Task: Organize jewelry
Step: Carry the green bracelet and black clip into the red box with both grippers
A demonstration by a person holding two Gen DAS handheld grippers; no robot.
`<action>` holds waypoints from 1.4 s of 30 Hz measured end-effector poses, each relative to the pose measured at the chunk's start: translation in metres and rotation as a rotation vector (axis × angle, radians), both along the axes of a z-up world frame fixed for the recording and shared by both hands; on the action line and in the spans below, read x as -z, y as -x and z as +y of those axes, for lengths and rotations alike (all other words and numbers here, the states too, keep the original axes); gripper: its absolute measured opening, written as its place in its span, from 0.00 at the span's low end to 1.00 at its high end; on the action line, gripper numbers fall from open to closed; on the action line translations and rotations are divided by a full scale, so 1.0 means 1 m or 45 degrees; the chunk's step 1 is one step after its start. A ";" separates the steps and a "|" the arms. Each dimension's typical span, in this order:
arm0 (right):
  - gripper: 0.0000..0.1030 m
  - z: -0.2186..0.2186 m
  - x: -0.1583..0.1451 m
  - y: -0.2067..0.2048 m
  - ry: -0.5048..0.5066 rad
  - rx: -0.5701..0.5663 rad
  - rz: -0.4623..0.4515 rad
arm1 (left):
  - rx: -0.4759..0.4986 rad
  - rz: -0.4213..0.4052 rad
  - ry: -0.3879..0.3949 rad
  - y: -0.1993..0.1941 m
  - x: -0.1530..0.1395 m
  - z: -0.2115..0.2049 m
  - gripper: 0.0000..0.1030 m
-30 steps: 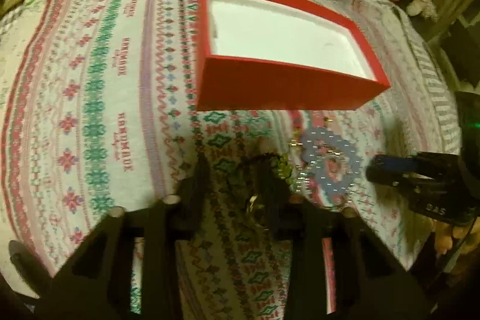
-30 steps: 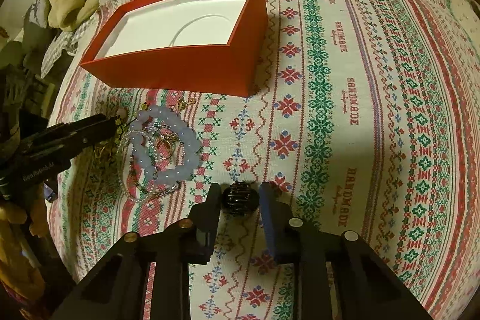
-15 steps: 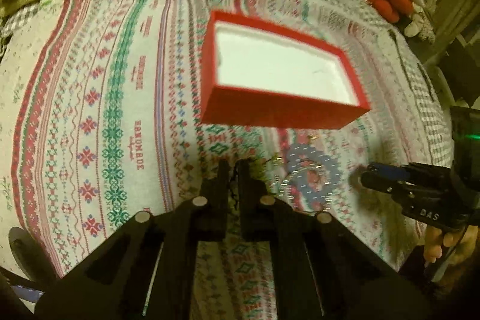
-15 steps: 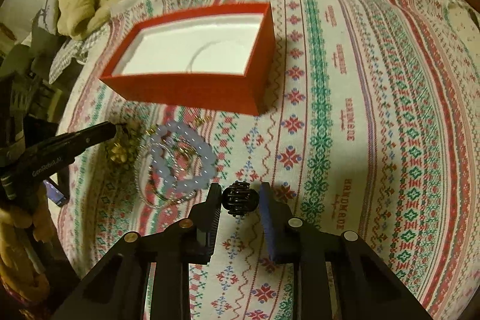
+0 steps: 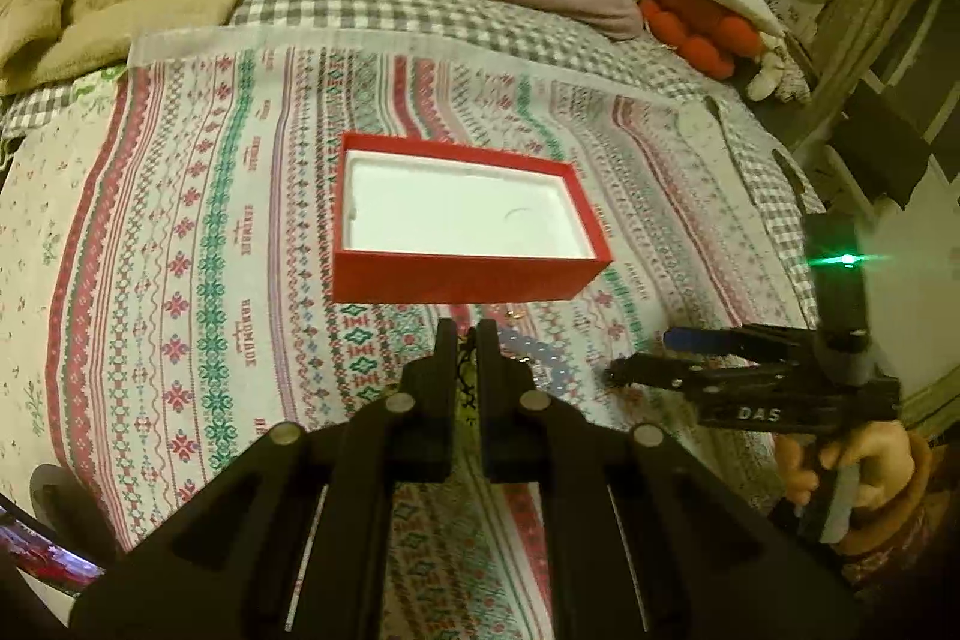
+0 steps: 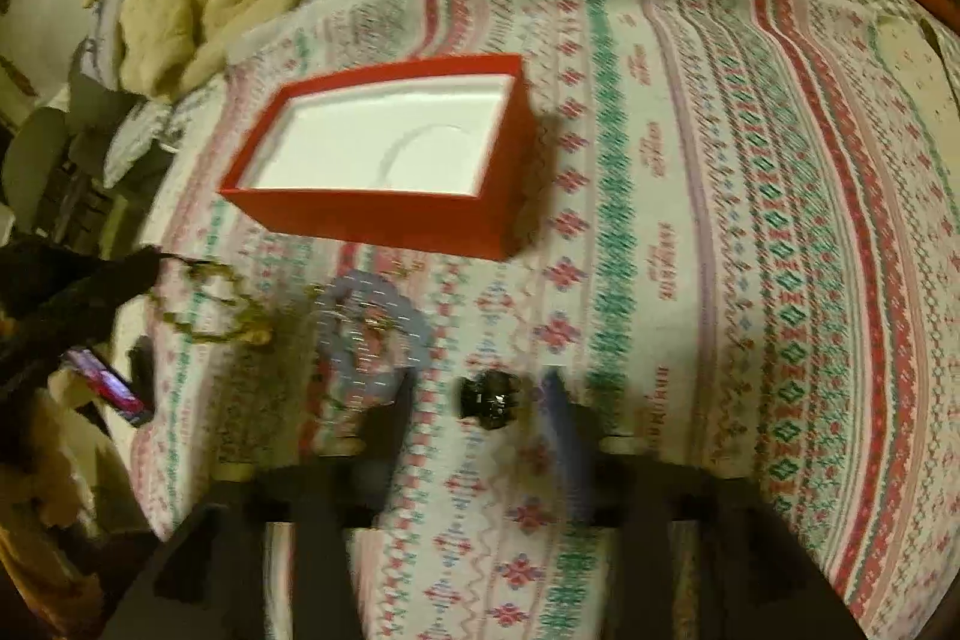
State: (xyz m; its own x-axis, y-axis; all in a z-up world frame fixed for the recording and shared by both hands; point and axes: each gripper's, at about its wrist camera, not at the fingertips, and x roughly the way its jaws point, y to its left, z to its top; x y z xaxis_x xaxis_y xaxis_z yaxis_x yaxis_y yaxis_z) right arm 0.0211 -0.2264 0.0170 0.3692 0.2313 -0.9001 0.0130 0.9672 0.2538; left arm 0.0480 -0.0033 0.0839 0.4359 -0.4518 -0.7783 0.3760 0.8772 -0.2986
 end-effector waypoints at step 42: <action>0.24 0.017 -0.024 -0.071 -0.175 0.036 -0.164 | -0.110 -0.060 0.058 -0.070 -0.006 -0.033 0.07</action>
